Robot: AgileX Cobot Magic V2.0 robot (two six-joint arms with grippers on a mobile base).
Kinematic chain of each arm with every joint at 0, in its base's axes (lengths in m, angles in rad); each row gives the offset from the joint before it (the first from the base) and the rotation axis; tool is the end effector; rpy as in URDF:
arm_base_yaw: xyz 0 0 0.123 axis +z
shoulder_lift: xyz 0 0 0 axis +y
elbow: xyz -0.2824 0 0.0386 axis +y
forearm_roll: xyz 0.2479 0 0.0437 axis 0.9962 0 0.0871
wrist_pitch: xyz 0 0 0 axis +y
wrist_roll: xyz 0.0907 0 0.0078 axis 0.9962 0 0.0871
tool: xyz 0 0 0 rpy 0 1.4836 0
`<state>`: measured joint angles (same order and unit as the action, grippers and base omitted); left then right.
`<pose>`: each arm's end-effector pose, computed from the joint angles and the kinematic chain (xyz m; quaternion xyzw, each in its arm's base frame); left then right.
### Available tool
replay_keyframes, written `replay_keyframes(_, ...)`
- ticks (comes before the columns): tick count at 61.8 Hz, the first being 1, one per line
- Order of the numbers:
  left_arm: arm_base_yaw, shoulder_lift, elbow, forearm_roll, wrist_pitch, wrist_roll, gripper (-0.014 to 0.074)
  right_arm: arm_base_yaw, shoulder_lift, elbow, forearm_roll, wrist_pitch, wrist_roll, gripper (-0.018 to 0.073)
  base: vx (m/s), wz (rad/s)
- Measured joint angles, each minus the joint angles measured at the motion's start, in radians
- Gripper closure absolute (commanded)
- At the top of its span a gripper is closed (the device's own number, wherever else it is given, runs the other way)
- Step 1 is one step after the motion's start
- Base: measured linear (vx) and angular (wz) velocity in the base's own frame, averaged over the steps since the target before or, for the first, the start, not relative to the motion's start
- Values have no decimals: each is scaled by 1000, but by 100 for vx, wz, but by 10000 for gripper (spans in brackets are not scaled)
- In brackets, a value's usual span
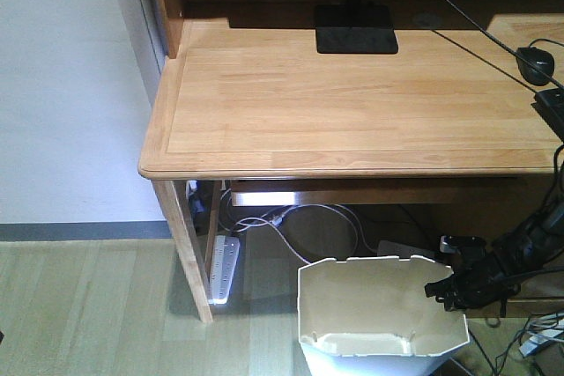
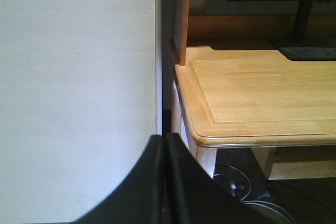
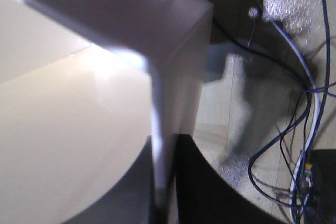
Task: Move trash bin to bedside with robot
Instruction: 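Close the right gripper on the bin rim and pull it out from under the desk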
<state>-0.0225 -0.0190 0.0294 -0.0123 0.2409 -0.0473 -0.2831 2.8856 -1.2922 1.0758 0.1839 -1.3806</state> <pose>0.0550 -0.0015 0.1824 -0.0131 0.7626 -0.0275 0.6462 0.3103 -0.0749 -0.1815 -0.0134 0.9966 0.0806 0.0124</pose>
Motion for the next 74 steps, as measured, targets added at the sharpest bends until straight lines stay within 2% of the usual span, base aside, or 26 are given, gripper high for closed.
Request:
replay_keyframes(7,0,0,0,0,0,0,602,-2,-39,67,280,22,-283,564,0,0)
replay_keyframes(12,0,0,0,0,0,0,602,-2,-67,120,452,61,-443,564,0,0)
replay_keyframes(17,0,0,0,0,0,0,602,-2,-105,184,583,117,-564,564,0,0)
replay_keyframes(20,0,0,0,0,0,0,602,-2,-131,217,621,145,-623,564,0,0)
replay_keyframes(30,0,0,0,0,0,0,602,-1,-222,307,644,245,-700,564,0,0)
replay_keyframes(43,0,0,0,0,0,0,602,0,-343,403,645,329,-712,564,0,0)
replay_keyframes(62,0,0,0,0,0,0,602,0,-395,443,658,342,-712,564,0,0)
replay_keyframes(74,0,0,0,0,0,0,602,0,-395,446,633,337,-712,564,0,0)
